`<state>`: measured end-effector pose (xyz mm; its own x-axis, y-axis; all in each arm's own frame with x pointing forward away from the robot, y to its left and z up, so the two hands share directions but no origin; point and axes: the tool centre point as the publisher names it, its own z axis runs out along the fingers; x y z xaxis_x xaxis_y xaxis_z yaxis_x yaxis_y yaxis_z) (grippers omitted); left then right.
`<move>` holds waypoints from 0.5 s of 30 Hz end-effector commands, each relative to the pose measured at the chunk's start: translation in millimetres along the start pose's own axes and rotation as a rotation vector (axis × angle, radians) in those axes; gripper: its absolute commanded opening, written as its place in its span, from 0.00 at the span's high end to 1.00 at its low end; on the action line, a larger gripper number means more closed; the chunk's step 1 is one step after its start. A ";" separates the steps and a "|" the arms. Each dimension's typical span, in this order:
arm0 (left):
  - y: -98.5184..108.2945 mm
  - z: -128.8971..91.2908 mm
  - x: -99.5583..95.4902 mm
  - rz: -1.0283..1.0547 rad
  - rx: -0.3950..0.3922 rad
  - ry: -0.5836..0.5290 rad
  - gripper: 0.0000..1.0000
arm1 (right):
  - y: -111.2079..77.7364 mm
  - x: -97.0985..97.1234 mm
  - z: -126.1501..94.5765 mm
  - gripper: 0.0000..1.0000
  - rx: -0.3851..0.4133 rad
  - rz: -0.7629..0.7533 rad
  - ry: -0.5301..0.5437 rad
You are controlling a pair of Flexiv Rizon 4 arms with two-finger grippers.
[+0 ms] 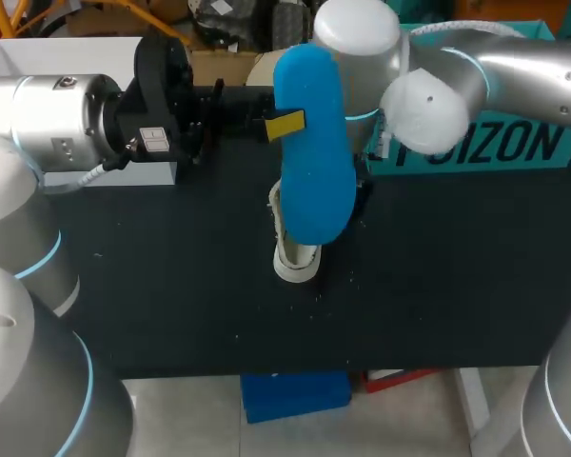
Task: Take the shoe out of the shoebox, open the shoe tongue, remove and reinsert the insole, then place the shoe into the shoebox
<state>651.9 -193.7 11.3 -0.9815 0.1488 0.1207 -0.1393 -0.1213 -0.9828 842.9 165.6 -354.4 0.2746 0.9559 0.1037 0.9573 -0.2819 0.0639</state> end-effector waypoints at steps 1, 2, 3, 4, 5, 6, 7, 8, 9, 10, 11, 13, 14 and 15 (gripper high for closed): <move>0.1 0.2 0.8 -0.001 -0.003 -0.002 1.00 | -3.5 -30.3 -32.4 0.00 0.053 -0.027 0.425; 0.1 0.2 0.8 -0.001 -0.003 -0.002 1.00 | -5.5 -29.1 -39.5 0.00 0.064 -0.039 0.509; 0.1 0.2 0.8 -0.001 -0.003 -0.002 1.00 | -7.1 -27.9 -46.3 0.00 0.074 -0.053 0.598; 0.1 0.2 0.8 -0.001 -0.003 -0.002 1.00 | -8.8 -26.6 -54.3 0.00 0.061 -0.081 0.684; 0.1 0.2 0.8 -0.001 -0.003 -0.002 1.00 | -10.6 -25.3 -63.6 0.00 0.038 -0.136 0.785; 0.1 0.2 0.8 -0.001 -0.003 -0.002 1.00 | -12.6 -25.2 -73.9 0.00 0.010 -0.173 0.892; 0.1 0.2 0.8 -0.001 -0.003 -0.002 1.00 | -12.6 -25.2 -73.9 0.00 0.010 -0.173 0.892; 0.1 0.2 0.8 -0.001 -0.003 -0.002 1.00 | -12.6 -25.2 -73.9 0.00 0.010 -0.173 0.892; 0.1 0.2 0.8 -0.001 -0.003 -0.002 1.00 | -12.6 -25.2 -73.9 0.00 0.010 -0.173 0.892; 0.1 0.2 0.8 -0.001 -0.003 -0.002 1.00 | -12.6 -25.2 -73.9 0.00 0.010 -0.173 0.892; 0.1 0.2 0.8 -0.001 -0.003 -0.002 1.00 | -12.6 -25.2 -73.9 0.00 0.010 -0.173 0.892; 0.1 0.2 0.8 -0.001 -0.003 -0.002 1.00 | -12.6 -25.2 -73.9 0.00 0.010 -0.173 0.892; 0.1 0.2 0.8 -0.001 -0.003 -0.002 1.00 | -12.6 -25.2 -73.9 0.00 0.010 -0.173 0.892; 0.1 0.2 0.8 -0.001 -0.003 -0.002 1.00 | -12.6 -25.2 -73.9 0.00 0.010 -0.173 0.892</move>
<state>651.9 -193.7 11.3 -0.9815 0.1488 0.1207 -0.1393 -0.1213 -0.9828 824.0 149.7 -280.7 0.1233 0.8959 0.4267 0.9811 -0.1747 0.0834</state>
